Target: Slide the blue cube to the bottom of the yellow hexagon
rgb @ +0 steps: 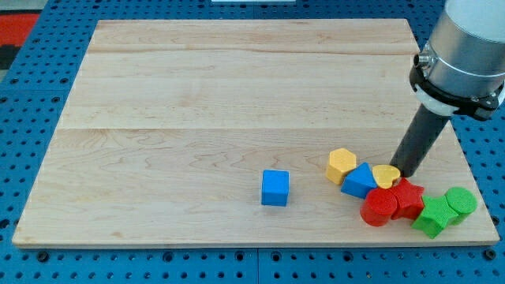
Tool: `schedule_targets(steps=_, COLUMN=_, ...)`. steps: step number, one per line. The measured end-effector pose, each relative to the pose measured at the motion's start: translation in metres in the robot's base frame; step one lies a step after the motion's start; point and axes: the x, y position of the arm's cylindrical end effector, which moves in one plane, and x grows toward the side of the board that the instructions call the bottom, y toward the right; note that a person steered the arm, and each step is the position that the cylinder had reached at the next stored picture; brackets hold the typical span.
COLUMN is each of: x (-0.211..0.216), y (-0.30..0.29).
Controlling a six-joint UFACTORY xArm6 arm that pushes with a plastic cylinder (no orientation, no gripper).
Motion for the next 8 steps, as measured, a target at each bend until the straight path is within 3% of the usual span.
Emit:
schedule_targets(steps=1, x=-0.014, y=-0.007)
schedule_targets(steps=2, x=-0.072, y=-0.028)
schedule_targets(steps=5, x=-0.063, y=-0.157)
schedule_targets(steps=6, x=-0.036, y=-0.220)
schedule_targets(steps=7, x=0.003, y=-0.248)
schedule_targets(steps=8, x=0.014, y=-0.250)
